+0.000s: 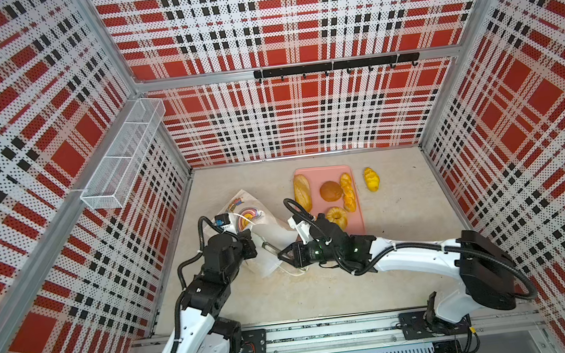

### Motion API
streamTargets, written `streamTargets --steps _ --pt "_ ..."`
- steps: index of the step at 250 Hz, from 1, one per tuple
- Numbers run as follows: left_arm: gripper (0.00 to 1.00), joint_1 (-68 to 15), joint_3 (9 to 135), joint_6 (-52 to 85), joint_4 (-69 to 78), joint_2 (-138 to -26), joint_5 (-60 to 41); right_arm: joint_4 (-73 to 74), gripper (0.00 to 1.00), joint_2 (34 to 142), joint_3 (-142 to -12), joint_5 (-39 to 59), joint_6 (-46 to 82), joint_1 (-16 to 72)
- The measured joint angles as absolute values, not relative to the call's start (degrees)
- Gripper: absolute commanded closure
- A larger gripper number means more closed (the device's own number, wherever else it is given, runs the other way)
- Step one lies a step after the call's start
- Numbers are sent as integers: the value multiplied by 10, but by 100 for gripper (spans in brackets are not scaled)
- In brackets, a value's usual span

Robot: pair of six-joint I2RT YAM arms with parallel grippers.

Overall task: Take the fake bread out of the paper bag
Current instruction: 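Pinch the pale bun inside the bag with the tongs and pull it out, then carry the pale bun with the tongs over the pink tray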

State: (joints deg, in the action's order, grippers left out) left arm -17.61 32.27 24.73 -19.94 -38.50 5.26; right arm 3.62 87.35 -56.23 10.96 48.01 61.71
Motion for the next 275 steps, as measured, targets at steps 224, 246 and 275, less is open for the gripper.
streamTargets --steps 224,246,275 --pt "100 -52 372 307 -292 -455 -43 -475 100 738 -790 -168 164 480" --pt "100 -46 357 306 -292 -439 -55 -486 100 770 -814 -195 121 452" --pt "100 -42 347 306 -292 -420 -64 -500 100 838 -850 -229 67 426"
